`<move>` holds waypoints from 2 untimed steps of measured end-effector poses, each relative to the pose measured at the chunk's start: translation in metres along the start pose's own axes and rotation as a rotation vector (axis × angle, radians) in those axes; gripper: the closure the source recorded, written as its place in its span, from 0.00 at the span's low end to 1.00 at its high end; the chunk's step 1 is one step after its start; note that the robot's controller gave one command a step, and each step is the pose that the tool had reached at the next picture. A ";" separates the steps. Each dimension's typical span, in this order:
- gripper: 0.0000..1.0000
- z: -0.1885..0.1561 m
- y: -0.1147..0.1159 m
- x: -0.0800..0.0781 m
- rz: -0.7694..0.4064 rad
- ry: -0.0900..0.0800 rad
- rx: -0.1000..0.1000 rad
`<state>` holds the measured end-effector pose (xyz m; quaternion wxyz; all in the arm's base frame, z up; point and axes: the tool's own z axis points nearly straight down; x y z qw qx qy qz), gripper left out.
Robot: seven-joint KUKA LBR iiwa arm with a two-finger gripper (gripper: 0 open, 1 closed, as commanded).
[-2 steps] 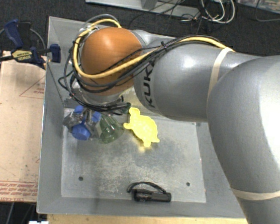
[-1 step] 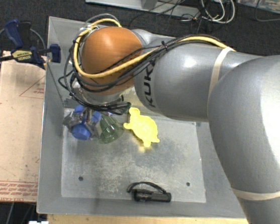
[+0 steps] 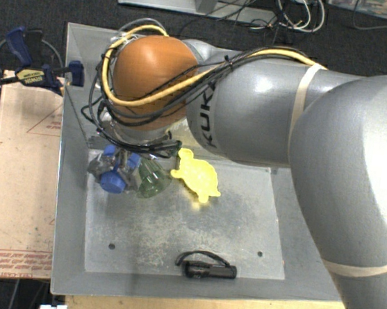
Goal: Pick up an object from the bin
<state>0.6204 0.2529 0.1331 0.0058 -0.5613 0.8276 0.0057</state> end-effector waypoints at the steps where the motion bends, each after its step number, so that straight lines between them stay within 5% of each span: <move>1: 1.00 -0.021 0.001 0.000 0.001 0.002 -0.003; 2: 1.00 -0.039 0.000 -0.001 0.001 -0.002 0.001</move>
Offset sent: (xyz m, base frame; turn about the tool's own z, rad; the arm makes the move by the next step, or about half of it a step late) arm -0.0002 -0.0002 0.0263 0.0000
